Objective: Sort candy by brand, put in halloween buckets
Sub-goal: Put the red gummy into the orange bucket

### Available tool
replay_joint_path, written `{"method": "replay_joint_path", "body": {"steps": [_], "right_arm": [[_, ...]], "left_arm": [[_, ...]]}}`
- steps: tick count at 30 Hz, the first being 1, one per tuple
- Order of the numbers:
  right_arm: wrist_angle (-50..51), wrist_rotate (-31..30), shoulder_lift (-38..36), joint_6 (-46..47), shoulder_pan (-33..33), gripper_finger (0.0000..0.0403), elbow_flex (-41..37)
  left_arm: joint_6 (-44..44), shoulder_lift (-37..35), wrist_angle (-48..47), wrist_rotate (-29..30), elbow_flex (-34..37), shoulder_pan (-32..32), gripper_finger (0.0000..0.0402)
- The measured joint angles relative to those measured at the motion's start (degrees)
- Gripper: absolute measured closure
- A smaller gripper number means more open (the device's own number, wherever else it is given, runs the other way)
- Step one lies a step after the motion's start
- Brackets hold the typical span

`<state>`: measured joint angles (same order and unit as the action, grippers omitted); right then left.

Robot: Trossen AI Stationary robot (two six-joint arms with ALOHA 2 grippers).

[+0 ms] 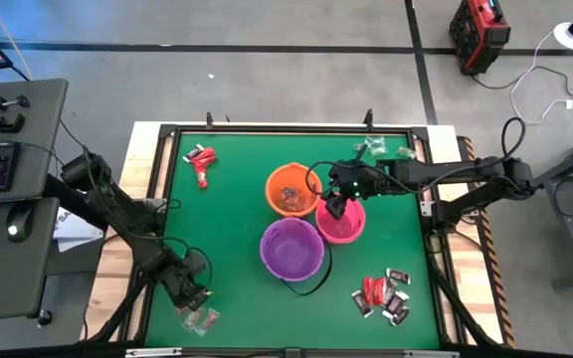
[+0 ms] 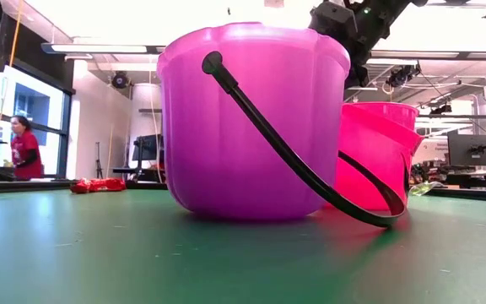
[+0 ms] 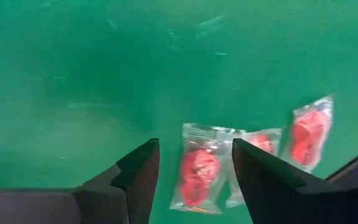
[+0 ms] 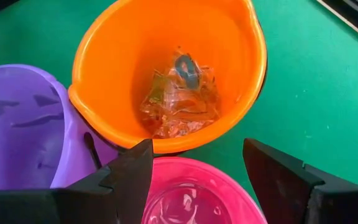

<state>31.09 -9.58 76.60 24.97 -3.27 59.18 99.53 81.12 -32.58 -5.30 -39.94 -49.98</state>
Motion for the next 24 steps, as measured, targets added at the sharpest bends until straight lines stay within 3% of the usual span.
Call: {"method": "replay_joint_path", "body": {"steps": [11,19,21,24], "right_arm": [[0.1,0.0,0.0,0.0,0.0,0.0161,0.0],[0.5,0.0,0.0,0.0,0.0,0.0161,0.0],[0.5,-0.7,0.0,0.0,-0.1,0.0161,0.0],[0.7,-2.3,0.0,0.0,-0.1,0.0161,0.0]], "left_arm": [[0.4,5.2,4.4,-2.5,-0.2,-0.2,0.0231],[0.2,8.0,0.1,-1.4,-2.8,-0.3,0.0238],[-0.8,7.6,-0.4,-1.0,-3.0,-0.3,0.0256],[-2.7,7.0,-1.3,-0.4,-3.5,-0.3,0.0316]]}}
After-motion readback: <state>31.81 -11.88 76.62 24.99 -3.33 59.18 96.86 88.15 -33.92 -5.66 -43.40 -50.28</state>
